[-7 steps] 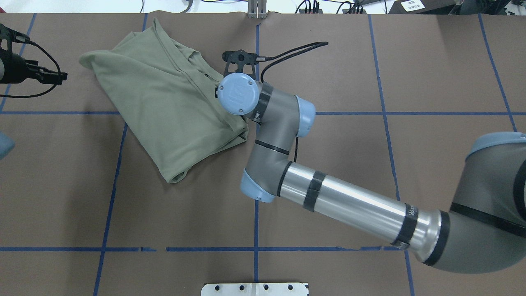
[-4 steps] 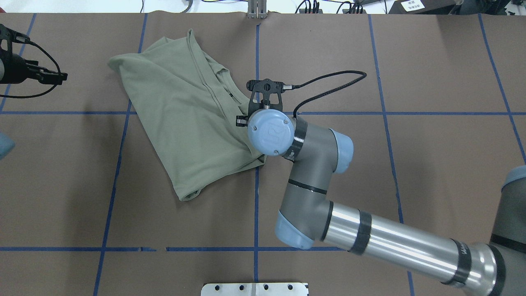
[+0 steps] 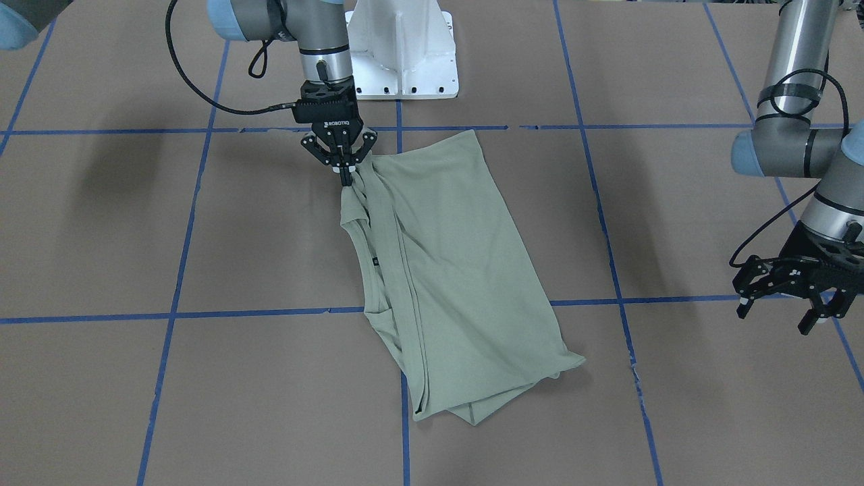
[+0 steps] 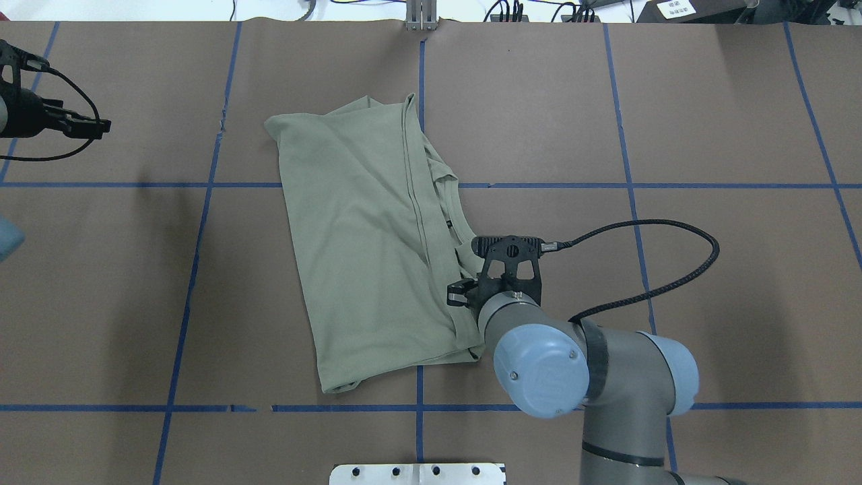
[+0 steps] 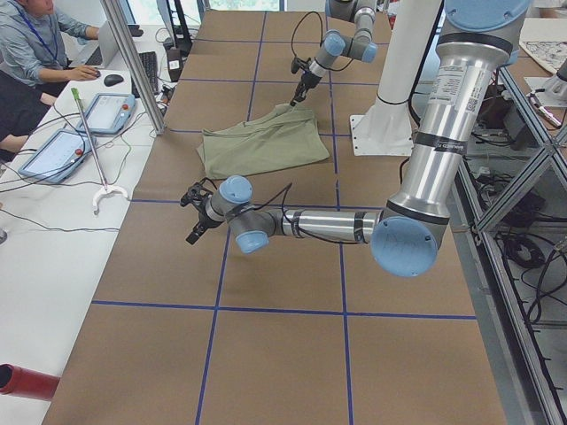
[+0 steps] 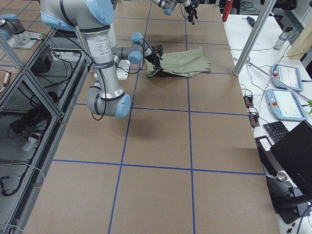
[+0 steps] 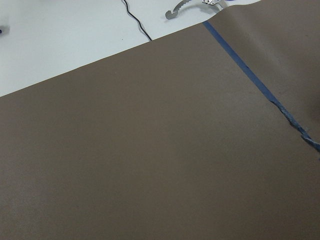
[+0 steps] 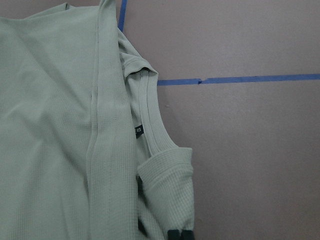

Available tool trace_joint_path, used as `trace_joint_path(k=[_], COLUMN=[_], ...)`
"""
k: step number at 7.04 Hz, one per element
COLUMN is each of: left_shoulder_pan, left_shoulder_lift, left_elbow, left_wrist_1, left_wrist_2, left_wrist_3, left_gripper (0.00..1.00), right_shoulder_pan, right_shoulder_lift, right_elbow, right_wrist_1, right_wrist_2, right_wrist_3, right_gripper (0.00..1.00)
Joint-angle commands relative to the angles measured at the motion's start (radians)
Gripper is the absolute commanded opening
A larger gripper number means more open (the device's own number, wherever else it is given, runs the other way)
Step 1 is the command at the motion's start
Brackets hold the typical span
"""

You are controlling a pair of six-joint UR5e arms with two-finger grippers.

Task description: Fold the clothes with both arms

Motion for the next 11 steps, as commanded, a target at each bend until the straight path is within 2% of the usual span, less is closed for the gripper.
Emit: trace_joint_path(k=[1, 3, 4, 5, 6, 7, 8, 9, 10, 11], left_shoulder_pan=[0.002, 0.002, 0.002, 0.002, 0.002, 0.002, 0.002, 0.002, 0.002, 0.002], left_shoulder_lift=[0.0, -0.002, -0.002, -0.002, -0.002, -0.002, -0.002, -0.002, -0.002, -0.002], left_elbow=[0.0, 0.0, 0.0, 0.0, -0.001, -0.001, -0.001, -0.001, -0.001, -0.003], left_wrist_1=[0.0, 0.0, 0.0, 0.0, 0.0, 0.0, 0.0, 0.0, 0.0, 0.0], left_wrist_2=[0.0, 0.0, 0.0, 0.0, -0.002, -0.002, -0.002, -0.002, -0.002, -0.003], left_wrist_3=[-0.001, -0.001, -0.001, -0.001, -0.001, -0.001, -0.001, -0.001, -0.001, -0.001], left_gripper=[1.0, 1.0, 1.0, 1.0, 1.0, 1.0, 1.0, 1.0, 1.0, 1.0], right_shoulder_pan=[-0.09, -0.139, -0.146, -0.147, -0.147, -0.09, -0.005, 0.058, 0.072, 0.074], right_shoulder_lift=[-0.044, -0.045, -0.056, -0.056, -0.041, -0.018, 0.036, 0.12, 0.218, 0.272], right_elbow=[0.029, 0.032, 0.032, 0.031, 0.035, 0.032, 0.026, -0.009, -0.097, -0.191], right_wrist_1=[-0.008, -0.008, -0.008, -0.006, -0.008, -0.009, -0.02, -0.099, -0.165, -0.182], right_wrist_2=[-0.085, -0.132, -0.136, -0.142, -0.133, -0.076, 0.038, 0.117, 0.145, 0.169], right_wrist_3=[0.068, 0.107, 0.108, 0.108, 0.089, 0.019, -0.075, -0.127, -0.163, -0.214], right_gripper=[0.0, 0.0, 0.08, 0.99, 1.0, 1.0, 1.0, 1.0, 1.0, 1.0])
